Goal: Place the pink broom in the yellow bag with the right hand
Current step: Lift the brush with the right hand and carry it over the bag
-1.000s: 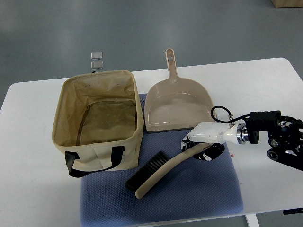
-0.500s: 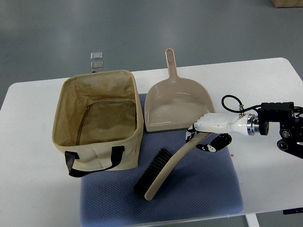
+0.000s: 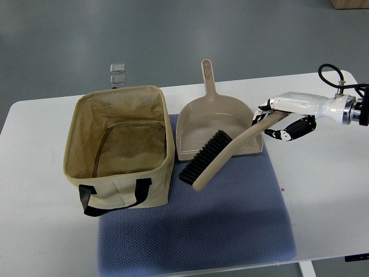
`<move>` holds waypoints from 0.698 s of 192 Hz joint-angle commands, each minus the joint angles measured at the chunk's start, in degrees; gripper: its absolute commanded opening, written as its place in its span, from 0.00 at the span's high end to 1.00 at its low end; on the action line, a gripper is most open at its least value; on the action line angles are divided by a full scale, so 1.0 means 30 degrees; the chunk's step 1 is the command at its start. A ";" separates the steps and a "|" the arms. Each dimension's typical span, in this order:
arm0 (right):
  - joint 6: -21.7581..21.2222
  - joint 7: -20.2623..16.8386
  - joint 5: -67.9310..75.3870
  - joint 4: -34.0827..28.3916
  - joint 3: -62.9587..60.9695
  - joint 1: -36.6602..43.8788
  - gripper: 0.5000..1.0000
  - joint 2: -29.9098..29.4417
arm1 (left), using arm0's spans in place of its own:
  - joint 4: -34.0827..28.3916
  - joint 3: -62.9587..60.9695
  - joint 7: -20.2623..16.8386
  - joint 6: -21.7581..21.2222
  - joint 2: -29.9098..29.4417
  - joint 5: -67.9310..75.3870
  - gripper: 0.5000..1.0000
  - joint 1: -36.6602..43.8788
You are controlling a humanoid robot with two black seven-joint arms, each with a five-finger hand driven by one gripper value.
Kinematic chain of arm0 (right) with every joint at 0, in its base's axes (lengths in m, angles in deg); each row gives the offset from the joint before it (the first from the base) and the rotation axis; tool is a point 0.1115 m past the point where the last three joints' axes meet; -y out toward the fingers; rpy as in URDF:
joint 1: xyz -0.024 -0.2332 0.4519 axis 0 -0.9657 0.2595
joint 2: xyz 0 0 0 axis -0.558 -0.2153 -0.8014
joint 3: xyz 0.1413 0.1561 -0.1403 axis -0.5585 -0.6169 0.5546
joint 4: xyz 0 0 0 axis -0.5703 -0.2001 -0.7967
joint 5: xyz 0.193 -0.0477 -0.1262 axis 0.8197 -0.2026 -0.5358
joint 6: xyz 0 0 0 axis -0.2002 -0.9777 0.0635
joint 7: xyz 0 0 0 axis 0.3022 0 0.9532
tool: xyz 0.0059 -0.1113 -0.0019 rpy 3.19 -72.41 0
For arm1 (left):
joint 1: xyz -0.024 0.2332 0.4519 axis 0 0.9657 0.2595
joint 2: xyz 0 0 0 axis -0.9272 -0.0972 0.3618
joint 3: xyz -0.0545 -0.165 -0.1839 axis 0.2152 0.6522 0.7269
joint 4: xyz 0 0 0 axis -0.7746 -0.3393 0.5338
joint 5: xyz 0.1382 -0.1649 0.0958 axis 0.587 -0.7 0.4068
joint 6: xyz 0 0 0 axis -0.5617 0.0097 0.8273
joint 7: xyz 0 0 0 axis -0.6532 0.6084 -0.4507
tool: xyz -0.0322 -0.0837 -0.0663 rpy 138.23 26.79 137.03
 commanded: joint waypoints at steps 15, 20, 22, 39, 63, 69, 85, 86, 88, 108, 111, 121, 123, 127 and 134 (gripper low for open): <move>-0.0406 0.0033 0.1429 0.0093 0.0022 0.1844 1.00 0.1389 | 0.0000 0.0000 -0.0001 -0.0031 0.0000 0.0000 0.00 -0.0002; -0.0610 0.0004 0.1721 0.0122 0.0022 0.2224 1.00 0.1622 | 0.0000 0.0000 -0.0001 -0.0001 0.0000 0.0000 0.00 -0.0002; -0.0669 -0.0025 0.1838 0.0123 0.0022 0.2370 1.00 0.1710 | 0.0000 0.0000 -0.0001 -0.0001 0.0000 0.0000 0.00 -0.0002; -0.1197 -0.0084 0.2308 0.0445 0.0022 0.3484 1.00 0.2268 | 0.0000 0.0000 -0.0001 -0.0001 0.0000 0.0000 0.00 -0.0002; -0.1871 -0.0113 0.2425 0.1383 -0.0007 0.5096 1.00 0.2502 | 0.0000 -0.0030 -0.0001 -0.0001 0.0000 0.0000 0.00 -0.0002; -0.2075 -0.0113 0.2542 0.1587 -0.0007 0.5504 1.00 0.2444 | 0.0000 -0.0029 -0.0001 -0.0001 0.0000 0.0000 0.00 -0.0002; -0.2281 -0.0201 0.2718 0.1939 -0.0007 0.6268 1.00 0.2268 | 0.0000 -0.0030 -0.0001 -0.0001 0.0000 0.0000 0.00 -0.0002; -0.2252 -0.0201 0.2718 0.1968 -0.0007 0.6326 1.00 0.2239 | 0.0000 -0.0001 -0.0001 -0.0001 0.0000 0.0000 0.00 -0.0002; -0.2251 -0.0201 0.2747 0.1997 -0.0007 0.6384 1.00 0.2209 | 0.0000 -0.0029 -0.0001 -0.0001 0.0000 0.0000 0.00 -0.0002; -0.2281 -0.0348 0.2689 0.2437 0.0051 0.7147 1.00 0.0451 | 0.0000 -0.0030 -0.0001 -0.0001 0.0000 0.0000 0.00 -0.0002; -0.2310 -0.0348 0.2689 0.2612 0.0051 0.7321 1.00 -0.0073 | 0.0000 -0.0029 -0.0001 -0.0001 0.0000 0.0000 0.00 -0.0002; -0.2281 -0.0406 0.2660 0.3197 0.0110 0.7673 1.00 -0.1041 | 0.0000 -0.0001 -0.0001 -0.0001 0.0000 0.0000 0.00 -0.0002; -0.2281 -0.0435 0.2660 0.3315 0.0110 0.7674 1.00 -0.1217 | 0.0000 -0.0029 -0.0001 -0.0001 0.0000 0.0000 0.00 -0.0002; -0.2310 -0.0523 0.2631 0.3608 0.0081 0.7732 1.00 -0.1510 | 0.0000 -0.0001 -0.0001 -0.0001 0.0000 0.0000 0.00 -0.0002; -0.2310 -0.0699 0.2630 0.3961 0.0081 0.7908 1.00 -0.2010 | 0.0000 0.0000 -0.0001 -0.0001 0.0000 0.0000 0.00 -0.0002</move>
